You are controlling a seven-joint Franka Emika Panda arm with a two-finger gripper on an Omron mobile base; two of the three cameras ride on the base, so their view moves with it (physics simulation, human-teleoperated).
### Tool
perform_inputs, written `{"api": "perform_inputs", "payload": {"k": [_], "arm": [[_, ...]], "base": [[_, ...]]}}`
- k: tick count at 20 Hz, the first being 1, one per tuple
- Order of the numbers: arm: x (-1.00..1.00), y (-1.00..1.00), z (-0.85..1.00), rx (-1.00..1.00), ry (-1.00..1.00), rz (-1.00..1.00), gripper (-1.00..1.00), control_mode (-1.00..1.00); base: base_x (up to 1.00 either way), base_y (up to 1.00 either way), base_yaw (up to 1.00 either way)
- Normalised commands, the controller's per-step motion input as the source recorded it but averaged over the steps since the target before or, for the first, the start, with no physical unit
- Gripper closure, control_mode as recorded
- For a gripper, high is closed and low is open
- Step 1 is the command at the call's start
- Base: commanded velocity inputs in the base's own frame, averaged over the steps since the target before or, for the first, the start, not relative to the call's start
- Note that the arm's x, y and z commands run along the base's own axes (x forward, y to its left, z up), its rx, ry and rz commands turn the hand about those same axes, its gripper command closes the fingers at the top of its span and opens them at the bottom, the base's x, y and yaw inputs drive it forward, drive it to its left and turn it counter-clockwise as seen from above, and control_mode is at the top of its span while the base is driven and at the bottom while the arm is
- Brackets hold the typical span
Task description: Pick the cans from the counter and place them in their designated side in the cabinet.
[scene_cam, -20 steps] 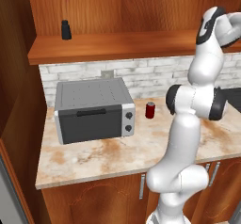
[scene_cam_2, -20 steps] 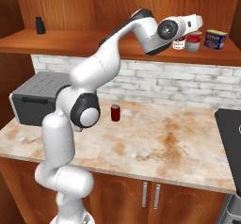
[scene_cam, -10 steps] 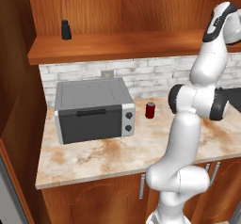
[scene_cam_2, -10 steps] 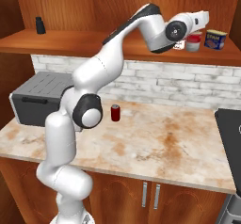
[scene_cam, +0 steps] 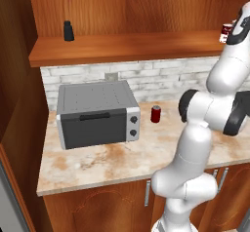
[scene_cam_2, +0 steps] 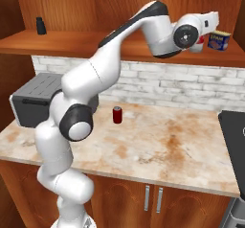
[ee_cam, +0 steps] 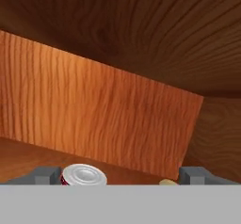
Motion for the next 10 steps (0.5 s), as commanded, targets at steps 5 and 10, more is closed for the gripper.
{"api": "perform_inputs", "payload": {"k": [5, 10], "arm": [[-0.72, 0.32, 0.0, 0.0, 0.0, 0.01, -1.0, -1.0], [-0.77, 0.51, -0.01, -0.03, 0.0, 0.03, -1.0, -1.0]], "base": [[0.0, 0.0, 0.0], [0.0, 0.0, 0.0]]}}
